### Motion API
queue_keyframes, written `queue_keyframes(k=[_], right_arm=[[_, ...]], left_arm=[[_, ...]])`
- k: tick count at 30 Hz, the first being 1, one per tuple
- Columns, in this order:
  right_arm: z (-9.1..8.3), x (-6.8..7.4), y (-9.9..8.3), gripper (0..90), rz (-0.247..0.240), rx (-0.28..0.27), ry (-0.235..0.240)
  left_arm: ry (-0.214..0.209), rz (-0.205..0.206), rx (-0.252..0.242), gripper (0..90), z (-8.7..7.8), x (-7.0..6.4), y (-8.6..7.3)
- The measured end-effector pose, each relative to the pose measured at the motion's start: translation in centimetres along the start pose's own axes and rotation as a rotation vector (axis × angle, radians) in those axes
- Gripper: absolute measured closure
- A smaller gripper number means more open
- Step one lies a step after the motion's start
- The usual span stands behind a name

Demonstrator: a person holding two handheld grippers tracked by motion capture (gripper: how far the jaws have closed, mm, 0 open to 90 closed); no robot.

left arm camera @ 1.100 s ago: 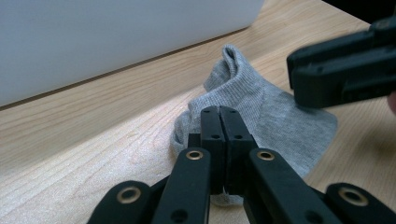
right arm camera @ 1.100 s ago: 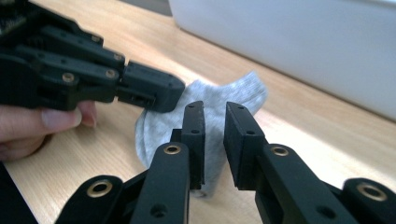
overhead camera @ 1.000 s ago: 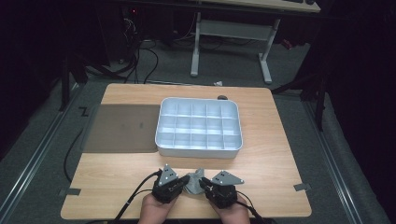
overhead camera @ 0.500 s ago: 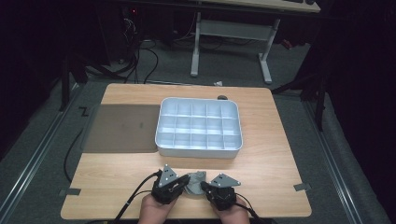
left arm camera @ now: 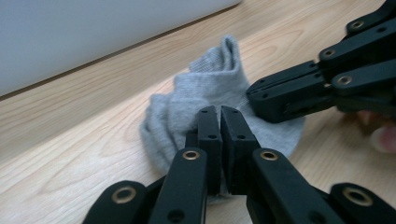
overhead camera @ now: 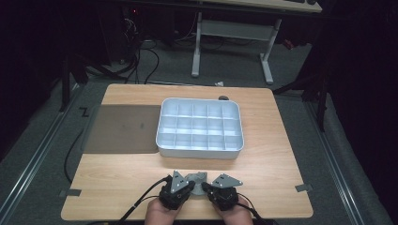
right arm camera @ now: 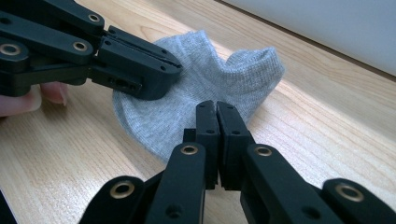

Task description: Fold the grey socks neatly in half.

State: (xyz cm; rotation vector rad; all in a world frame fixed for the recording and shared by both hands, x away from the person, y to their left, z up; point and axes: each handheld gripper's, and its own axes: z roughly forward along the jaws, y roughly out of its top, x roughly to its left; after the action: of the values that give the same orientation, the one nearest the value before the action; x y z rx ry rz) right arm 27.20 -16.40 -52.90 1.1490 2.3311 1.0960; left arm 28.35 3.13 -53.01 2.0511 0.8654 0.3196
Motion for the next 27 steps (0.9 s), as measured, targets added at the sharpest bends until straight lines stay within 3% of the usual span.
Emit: queue_keyframes(k=[6, 9, 11, 14, 16, 20, 22, 27], right_arm=[[0.0, -0.2, -0.2, 88.8, 0.008, -0.011, 0.013], [-0.1, -0.3, -0.3, 88.5, 0.009, -0.015, 0.019], [-0.1, -0.4, -0.3, 88.5, 0.009, -0.019, 0.020], [-0.1, -0.4, -0.3, 88.1, 0.016, -0.018, 0.025], [-0.1, -0.5, -0.3, 85.1, 0.023, -0.016, 0.031], [-0.8, -0.8, -0.1, 77.1, 0.046, -0.020, 0.044], [-1.6, -1.1, 0.0, 68.8, 0.089, -0.051, 0.049], [-1.0, -1.2, -0.1, 56.2, 0.158, -0.031, 0.077]], left_arm=[[0.064, 0.034, -0.005, 90.0, 0.1, -0.6, -0.2], [0.159, 0.114, -0.019, 90.0, 0.0, -1.6, -0.5], [0.160, 0.110, -0.011, 90.0, 0.0, -1.6, -0.4], [0.103, 0.025, 0.004, 90.0, 0.1, -0.7, -0.2], [0.085, -0.005, 0.004, 90.0, 0.1, -0.5, -0.2], [0.105, 0.002, 0.002, 90.0, 0.1, -0.7, -0.3], [0.108, -0.009, 0.006, 90.0, 0.2, -0.8, -0.2], [0.116, -0.006, 0.008, 90.0, 0.4, -1.3, -0.1]])
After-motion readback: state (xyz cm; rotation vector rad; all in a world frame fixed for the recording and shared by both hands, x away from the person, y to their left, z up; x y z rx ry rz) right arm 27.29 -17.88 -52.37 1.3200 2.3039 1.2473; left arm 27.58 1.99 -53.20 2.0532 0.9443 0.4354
